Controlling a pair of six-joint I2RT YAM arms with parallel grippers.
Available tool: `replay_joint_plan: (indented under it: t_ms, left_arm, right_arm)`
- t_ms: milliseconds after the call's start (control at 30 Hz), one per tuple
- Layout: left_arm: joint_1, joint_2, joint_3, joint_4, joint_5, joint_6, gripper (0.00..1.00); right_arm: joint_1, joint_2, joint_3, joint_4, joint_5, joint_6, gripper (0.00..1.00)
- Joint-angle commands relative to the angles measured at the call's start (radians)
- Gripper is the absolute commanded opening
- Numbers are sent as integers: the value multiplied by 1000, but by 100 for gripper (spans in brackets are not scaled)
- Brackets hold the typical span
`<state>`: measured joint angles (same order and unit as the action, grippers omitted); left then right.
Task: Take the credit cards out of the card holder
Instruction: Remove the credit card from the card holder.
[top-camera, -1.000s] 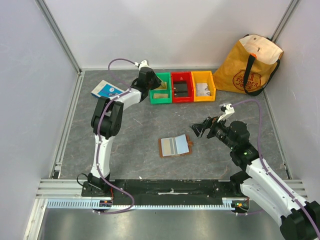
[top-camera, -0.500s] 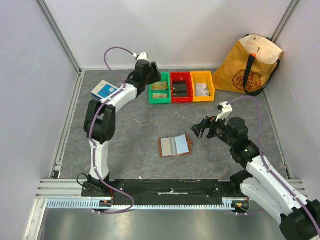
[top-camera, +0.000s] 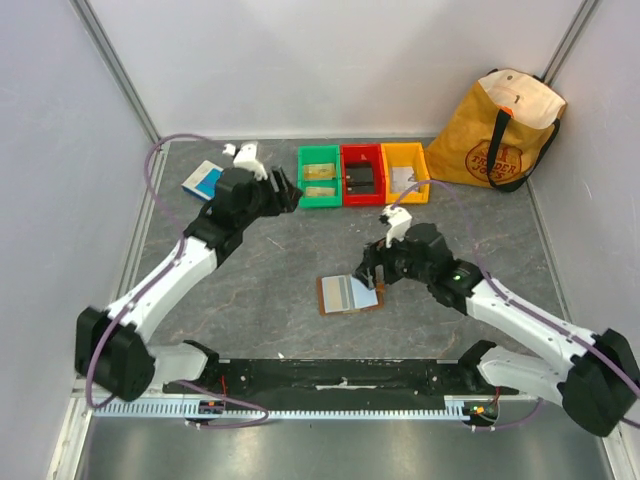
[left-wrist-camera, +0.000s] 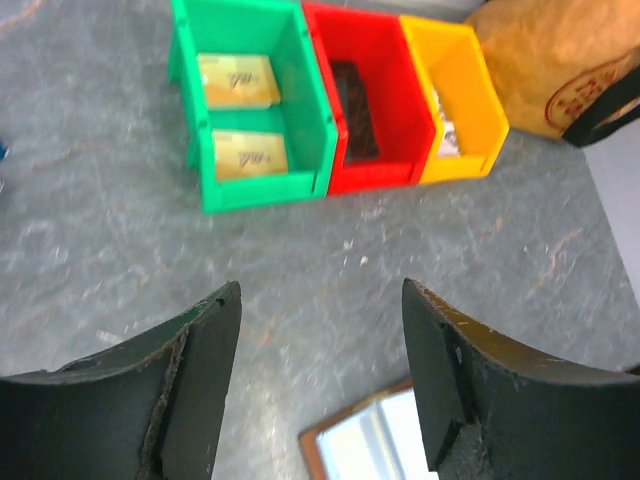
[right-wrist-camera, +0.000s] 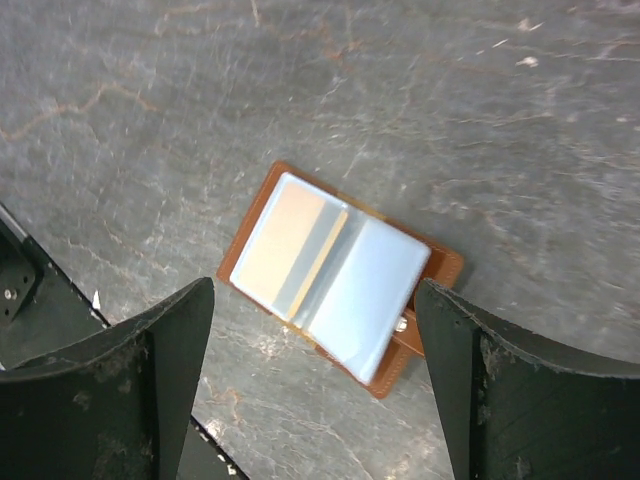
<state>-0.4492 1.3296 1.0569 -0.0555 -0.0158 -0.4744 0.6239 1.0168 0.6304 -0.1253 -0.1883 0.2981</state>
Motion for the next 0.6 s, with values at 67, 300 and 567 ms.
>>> replay_joint_plan:
  t_ms: [67, 300, 567]
  left_arm:
    - [7, -307, -182, -170, 20, 17, 75]
    - [7, -541, -279, -339, -84, 186, 80]
    - [17, -537, -328, -343, -113, 210, 80]
  right_arm:
    - [186, 184, 133, -65, 174, -34, 87]
    - [373, 437, 253, -102, 400, 1, 81]
    - [448, 623, 351, -138, 495, 32, 77]
